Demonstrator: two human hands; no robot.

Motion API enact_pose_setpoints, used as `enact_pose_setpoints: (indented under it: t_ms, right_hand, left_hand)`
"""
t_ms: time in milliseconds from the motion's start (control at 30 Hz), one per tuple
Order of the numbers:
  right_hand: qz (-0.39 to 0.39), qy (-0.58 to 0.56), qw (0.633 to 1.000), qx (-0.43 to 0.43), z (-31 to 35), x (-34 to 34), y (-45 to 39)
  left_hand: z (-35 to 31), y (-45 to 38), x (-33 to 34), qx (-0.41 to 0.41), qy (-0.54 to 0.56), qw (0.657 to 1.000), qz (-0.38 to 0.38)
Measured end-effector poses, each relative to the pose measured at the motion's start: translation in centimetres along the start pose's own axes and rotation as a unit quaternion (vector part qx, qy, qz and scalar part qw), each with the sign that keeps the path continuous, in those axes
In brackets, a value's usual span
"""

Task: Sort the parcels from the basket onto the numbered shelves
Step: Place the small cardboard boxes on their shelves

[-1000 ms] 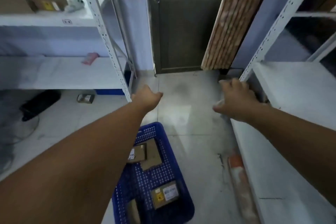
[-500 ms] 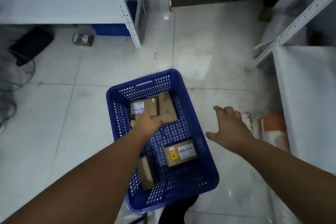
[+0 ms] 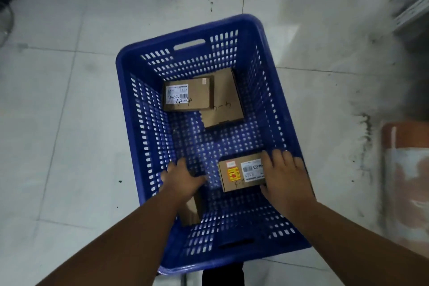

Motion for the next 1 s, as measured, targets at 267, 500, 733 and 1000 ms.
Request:
enact_pose_setpoints:
  t_ms: [267, 500, 733, 1000]
  right_hand:
    - [0.088, 0.012, 0.996, -0.011, 4.5, 7.7, -5.5]
    - [0.170, 0.121, 0.977, -0.035, 4.3, 13.3, -9.4]
    - [0.144, 0.147, 0.978, -0.034, 3.1, 16.7, -14.3]
    - [0.096, 0.029, 0.995, -0.006, 2.7, 16.7, -12.4]
  left_hand:
    - [4.6, -4.2, 3.6, 0.003, -0.044, 0.999, 0.005]
    - [4.9, -5.1, 5.5, 0.010, -0.028, 0.999, -0.041]
    - [4.5, -7.2, 6.6, -0.041, -0.123, 0.990, -0.046]
    - [3.2, -6.8, 9.6, 0.006, -0.133, 0.990, -0.055]
Point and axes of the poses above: each hand's wrist, its own y-axis away from the middle knuckle, its own x-axis out of the palm, z = x × y, the point moved 4 cm from there along -y, towards the middle knuckle, and after that the axes turned 7 degrees about z, right-handed, at the moved point
